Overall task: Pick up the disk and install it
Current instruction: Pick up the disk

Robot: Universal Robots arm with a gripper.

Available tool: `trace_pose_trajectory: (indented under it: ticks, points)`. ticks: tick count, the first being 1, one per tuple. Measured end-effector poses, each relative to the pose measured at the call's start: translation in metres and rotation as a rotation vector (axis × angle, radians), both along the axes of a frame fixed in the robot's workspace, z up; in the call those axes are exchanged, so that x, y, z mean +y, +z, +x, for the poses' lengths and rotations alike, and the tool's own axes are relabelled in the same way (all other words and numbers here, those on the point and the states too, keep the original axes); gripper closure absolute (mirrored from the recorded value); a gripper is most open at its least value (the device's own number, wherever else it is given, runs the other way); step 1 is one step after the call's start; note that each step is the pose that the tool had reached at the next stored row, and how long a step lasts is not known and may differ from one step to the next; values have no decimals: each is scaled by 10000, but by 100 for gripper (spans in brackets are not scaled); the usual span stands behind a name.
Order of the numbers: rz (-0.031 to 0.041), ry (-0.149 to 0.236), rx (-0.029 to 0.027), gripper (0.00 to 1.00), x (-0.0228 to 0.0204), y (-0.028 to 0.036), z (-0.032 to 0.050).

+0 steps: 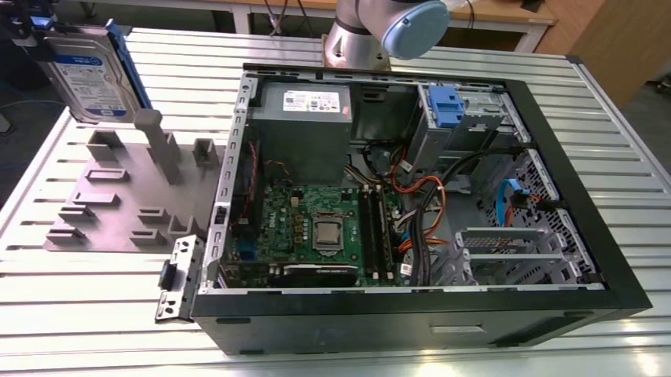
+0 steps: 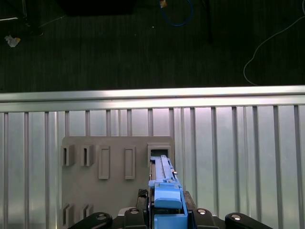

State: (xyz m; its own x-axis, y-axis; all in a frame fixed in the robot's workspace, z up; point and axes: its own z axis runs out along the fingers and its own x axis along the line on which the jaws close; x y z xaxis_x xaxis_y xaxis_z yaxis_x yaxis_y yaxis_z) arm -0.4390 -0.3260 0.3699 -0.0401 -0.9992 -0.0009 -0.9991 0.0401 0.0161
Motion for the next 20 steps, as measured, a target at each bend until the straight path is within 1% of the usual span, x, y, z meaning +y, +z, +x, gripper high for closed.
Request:
trace_pose_trajectory:
  ticks: [10, 12, 16, 20]
  points:
    - [-1, 0, 1, 63, 0, 7, 0]
    - [-2, 0, 3, 63, 0, 19, 0]
    - [0, 0, 0, 63, 0, 67, 0]
    - [-8, 0, 0, 63, 0, 77, 0]
